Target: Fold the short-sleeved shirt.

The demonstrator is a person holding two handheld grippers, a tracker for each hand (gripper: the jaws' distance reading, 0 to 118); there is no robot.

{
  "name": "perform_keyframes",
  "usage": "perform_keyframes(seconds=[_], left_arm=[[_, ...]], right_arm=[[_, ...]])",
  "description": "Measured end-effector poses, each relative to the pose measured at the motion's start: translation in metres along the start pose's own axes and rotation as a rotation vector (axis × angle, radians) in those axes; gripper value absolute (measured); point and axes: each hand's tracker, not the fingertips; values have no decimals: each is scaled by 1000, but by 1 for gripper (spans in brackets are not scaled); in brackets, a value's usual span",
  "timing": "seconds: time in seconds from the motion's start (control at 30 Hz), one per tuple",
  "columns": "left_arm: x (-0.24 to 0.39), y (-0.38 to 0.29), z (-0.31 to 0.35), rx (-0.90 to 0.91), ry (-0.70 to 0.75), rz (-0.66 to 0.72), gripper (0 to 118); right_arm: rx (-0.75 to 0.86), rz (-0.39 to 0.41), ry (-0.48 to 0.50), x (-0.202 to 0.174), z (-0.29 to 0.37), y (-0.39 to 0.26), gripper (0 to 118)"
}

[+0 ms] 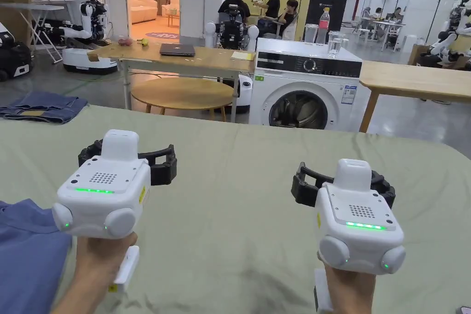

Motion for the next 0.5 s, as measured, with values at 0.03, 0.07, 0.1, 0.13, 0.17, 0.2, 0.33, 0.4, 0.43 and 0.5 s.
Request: perform_keyframes(seconds=[0.03,0.07,0.1,0.13,0.17,0.2,0.33,0.4,0.43,0.5], left_arm=[[-2,-1,0,-1,-1,16,112],[-3,-1,-1,-6,0,25,112],[-3,-1,-1,-6,5,34,112],[-4,-2,-1,-4,5,37,112],[-4,-2,-1,-4,6,36,112],[-3,-2,0,-5,6,31,112],[1,-3,-2,-21,-10,-14,112],[5,-4,-2,-17,-6,-36,112],[6,-5,-2,-16,-4,-44,112],[8,-5,0,-16,-6,-56,112]], right_arm=[[-4,-1,-2,1,-1,0,118],[-6,-4,-1,2,-2,0,118],[-10,-9,-1,3,-2,0,118],[-12,-12,-1,3,-2,0,118],[-13,-12,0,3,-2,1,118],[-12,-10,-1,2,-1,1,118],[-13,2,3,0,-1,0,118],[-14,11,7,-2,-1,-1,118],[-13,16,8,-4,-1,-2,118],[-13,24,13,-5,-1,-2,118]])
